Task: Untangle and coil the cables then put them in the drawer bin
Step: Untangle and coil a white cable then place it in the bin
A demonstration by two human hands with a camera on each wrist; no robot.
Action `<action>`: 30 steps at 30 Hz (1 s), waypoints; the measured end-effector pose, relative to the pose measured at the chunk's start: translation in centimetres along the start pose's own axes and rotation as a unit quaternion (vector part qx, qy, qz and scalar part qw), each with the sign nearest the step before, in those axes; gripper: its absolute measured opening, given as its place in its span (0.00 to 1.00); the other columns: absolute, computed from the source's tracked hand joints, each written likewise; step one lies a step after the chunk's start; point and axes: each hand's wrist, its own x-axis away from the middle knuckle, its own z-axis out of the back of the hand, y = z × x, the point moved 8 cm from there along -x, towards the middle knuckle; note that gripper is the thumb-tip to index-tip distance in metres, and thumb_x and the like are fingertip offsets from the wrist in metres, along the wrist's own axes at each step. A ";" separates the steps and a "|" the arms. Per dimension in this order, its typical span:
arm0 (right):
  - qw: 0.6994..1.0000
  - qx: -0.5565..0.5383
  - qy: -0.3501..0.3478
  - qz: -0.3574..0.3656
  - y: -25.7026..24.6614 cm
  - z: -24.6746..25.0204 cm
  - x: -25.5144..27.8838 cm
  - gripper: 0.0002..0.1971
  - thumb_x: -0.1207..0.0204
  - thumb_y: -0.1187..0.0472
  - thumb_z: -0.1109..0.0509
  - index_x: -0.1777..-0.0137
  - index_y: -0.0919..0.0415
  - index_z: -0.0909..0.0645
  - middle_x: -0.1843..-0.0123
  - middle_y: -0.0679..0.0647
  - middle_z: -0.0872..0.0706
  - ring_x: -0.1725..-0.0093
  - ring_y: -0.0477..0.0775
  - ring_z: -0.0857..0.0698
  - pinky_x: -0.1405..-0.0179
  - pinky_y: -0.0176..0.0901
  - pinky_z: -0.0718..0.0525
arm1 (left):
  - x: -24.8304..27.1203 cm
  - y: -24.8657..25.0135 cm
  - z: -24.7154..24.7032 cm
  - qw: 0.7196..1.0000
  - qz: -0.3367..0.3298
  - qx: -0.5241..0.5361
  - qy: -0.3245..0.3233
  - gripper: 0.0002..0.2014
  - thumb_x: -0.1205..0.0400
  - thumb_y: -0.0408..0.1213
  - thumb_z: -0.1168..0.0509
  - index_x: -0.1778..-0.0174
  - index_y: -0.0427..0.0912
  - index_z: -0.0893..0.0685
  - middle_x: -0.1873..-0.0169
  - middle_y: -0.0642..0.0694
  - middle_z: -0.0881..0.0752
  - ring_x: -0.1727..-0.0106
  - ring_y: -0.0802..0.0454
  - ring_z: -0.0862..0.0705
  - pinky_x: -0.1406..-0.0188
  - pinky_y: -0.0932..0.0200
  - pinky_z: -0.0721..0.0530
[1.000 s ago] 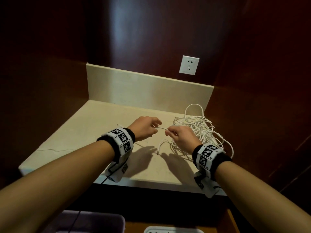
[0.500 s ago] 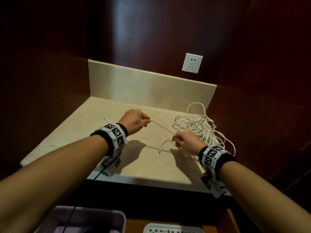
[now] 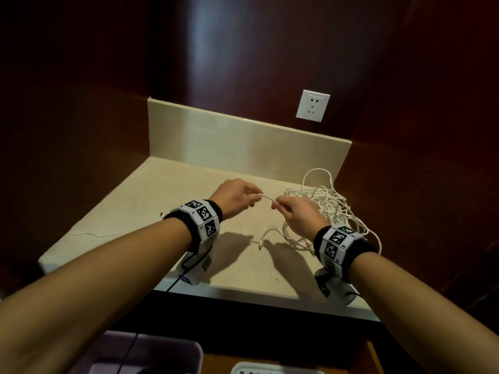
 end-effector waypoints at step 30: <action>0.995 0.066 -0.077 -0.024 2.2 0.0 0.7 0.15 0.15 0.51 0.39 0.63 0.55 0.22 0.62 0.51 0.17 0.59 0.54 0.20 0.59 0.47 0.24 | 0.7 2.7 0.4 0.972 -0.115 -0.207 0.004 0.13 0.15 0.42 0.37 0.43 0.42 0.10 0.50 0.45 0.09 0.47 0.47 0.15 0.53 0.61 0.28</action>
